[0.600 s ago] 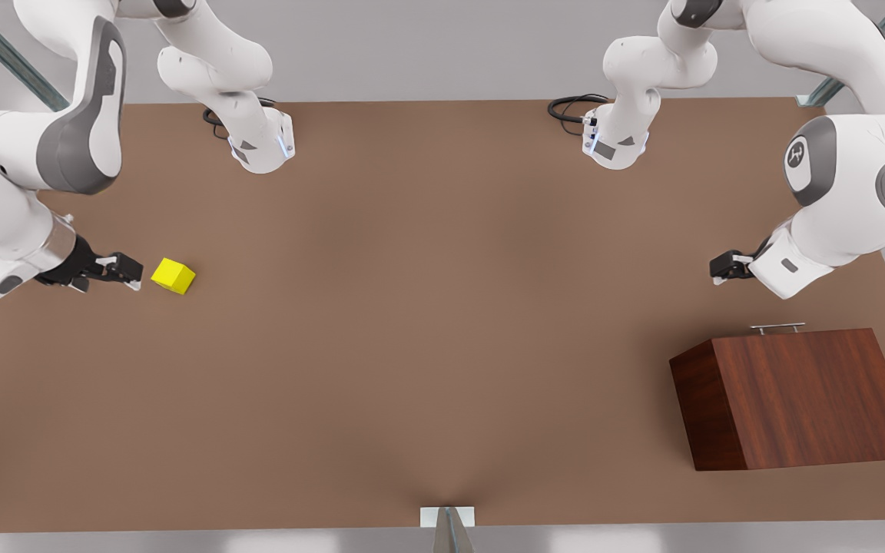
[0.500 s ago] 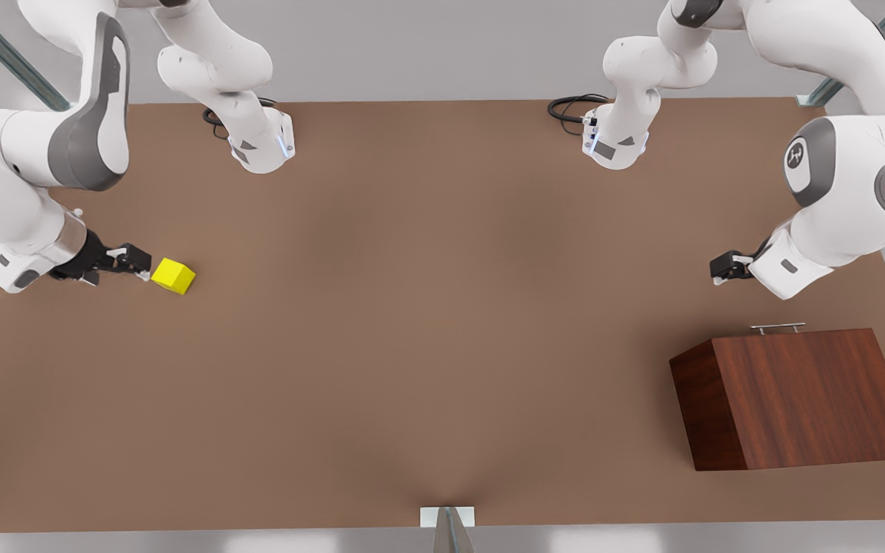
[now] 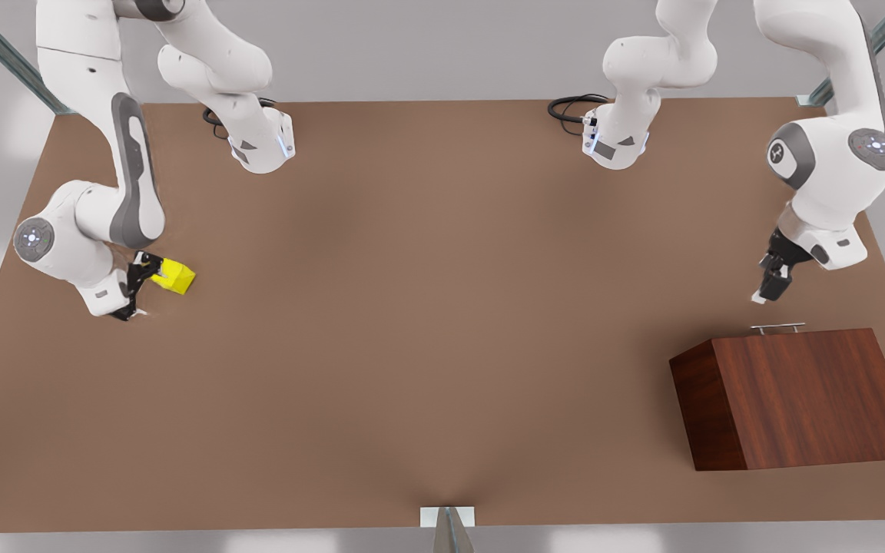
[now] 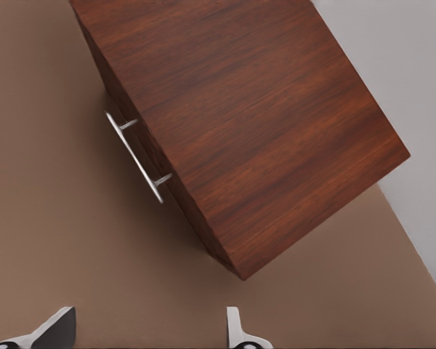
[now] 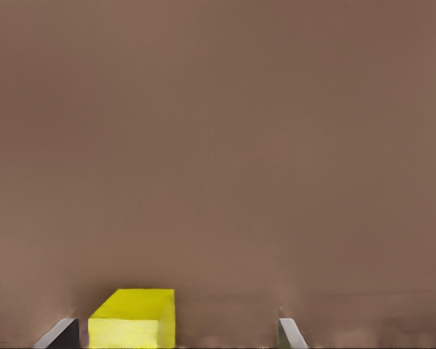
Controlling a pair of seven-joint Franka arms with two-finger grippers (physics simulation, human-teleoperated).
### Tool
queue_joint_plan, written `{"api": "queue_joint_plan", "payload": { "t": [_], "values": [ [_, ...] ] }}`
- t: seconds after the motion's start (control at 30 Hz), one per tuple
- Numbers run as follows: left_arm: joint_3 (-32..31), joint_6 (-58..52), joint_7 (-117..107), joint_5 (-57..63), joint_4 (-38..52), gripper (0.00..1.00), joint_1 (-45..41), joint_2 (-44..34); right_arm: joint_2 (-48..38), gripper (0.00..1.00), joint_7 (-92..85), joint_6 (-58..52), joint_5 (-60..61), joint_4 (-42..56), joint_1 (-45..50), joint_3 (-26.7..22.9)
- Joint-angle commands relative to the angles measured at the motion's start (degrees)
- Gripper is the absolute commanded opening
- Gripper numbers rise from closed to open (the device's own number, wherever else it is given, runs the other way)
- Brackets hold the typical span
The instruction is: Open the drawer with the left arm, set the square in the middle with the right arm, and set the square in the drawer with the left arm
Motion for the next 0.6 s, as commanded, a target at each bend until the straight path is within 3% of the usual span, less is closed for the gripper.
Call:
{"api": "queue_joint_plan", "payload": {
  "t": [0.0,0.23,0.3,0.43,0.57],
  "values": [
    [-0.01,0.95,0.0,-0.07,-0.89,1.0,-0.64,-0.14,0.17,1.0,-1.26,0.18,0.0,0.1,2.62,0.0],
    [3.42,10.36,-0.26,-0.77,-7.31,1.0,3.05,1.18,5.71,1.0,-5.67,3.7,0.0,1.25,2.18,-0.18],
    [3.51,15.72,-0.26,-6.05,-9.33,1.0,3.4,3.29,6.15,1.0,-5.67,5.28,0.0,0.19,2.0,-0.18],
    [3.42,18.1,-0.27,-12.11,-9.33,1.0,3.31,6.8,2.02,1.0,-5.58,5.98,0.08,-5.43,2.0,-0.09],
    [3.51,21.79,-0.18,-12.11,-9.25,1.0,4.72,9.08,1.93,1.0,-5.58,14.76,0.08,-10.97,2.0,-0.09]
  ]
}}
